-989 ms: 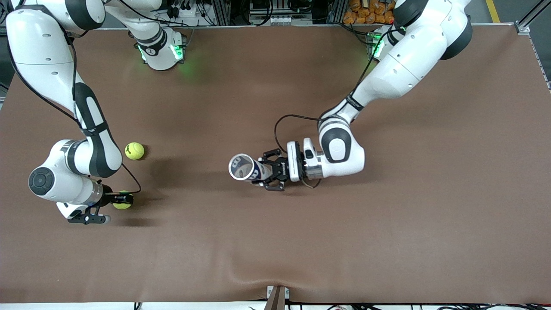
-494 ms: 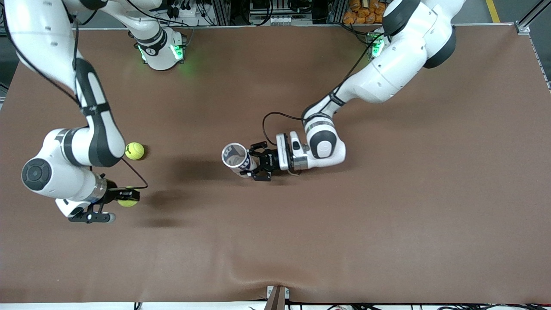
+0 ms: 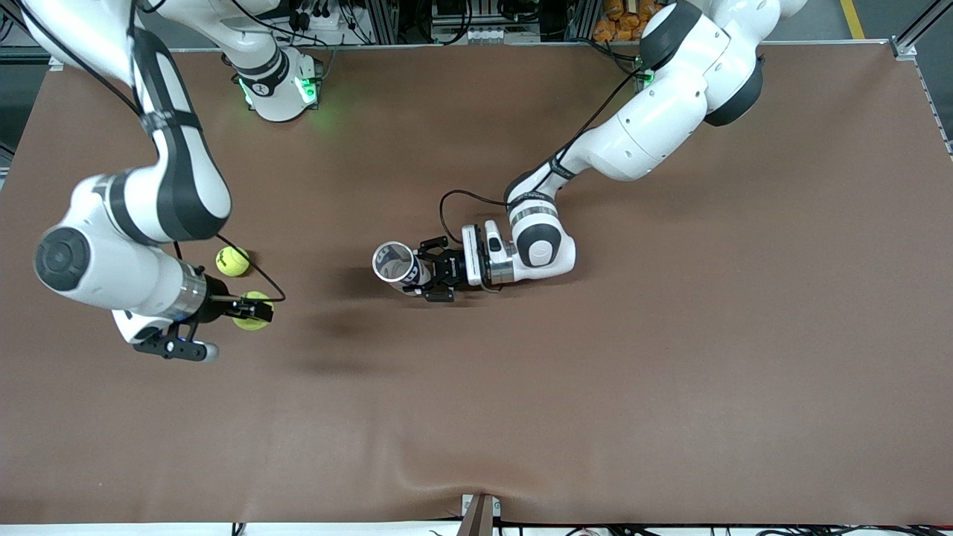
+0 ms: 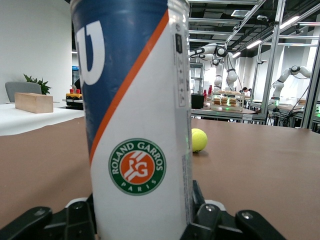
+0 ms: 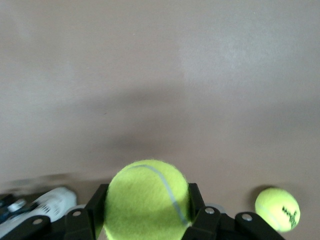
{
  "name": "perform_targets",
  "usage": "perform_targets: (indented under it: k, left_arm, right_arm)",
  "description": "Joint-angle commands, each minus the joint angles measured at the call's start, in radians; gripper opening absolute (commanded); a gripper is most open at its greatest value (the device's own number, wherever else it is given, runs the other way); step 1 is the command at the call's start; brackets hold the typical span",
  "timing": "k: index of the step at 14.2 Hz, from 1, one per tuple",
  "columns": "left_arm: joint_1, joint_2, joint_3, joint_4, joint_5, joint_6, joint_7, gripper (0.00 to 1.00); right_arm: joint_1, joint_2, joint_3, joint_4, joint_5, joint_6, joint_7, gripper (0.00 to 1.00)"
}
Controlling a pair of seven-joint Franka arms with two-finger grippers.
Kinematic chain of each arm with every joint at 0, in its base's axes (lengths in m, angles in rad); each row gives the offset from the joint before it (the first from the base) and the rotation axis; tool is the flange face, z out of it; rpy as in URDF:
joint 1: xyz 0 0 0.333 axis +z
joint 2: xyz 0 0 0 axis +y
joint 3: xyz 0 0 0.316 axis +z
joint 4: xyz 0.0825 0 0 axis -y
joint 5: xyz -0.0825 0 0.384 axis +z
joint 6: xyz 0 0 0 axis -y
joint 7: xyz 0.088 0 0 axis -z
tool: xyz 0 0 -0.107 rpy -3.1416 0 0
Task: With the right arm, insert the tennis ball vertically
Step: 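Move the ball over the can opening with the right gripper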
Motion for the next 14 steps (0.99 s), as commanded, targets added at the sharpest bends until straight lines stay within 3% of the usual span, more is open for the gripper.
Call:
perform_targets:
  k: [1,3,9,14]
  left_arm:
    - [-0.025,0.030,0.001,0.031,-0.042,-0.016,0.103,0.67]
    - [-0.026,0.035,0.003,0.034,-0.070,-0.016,0.146,0.67]
    - [-0.026,0.049,0.009,0.034,-0.078,-0.044,0.157,0.68]
    - [-0.025,0.053,0.010,0.032,-0.079,-0.056,0.259,0.70]
  right_arm:
    - [0.013,-0.091,-0.003,-0.029,0.025,-0.055,0.053,0.37]
    - [0.043,-0.118,-0.003,-0.029,0.035,-0.092,0.135,0.37]
    - [0.267,-0.118,-0.006,-0.033,0.031,-0.115,0.552,0.35]
    - [0.333,-0.104,-0.004,-0.032,0.034,-0.086,0.744,0.35]
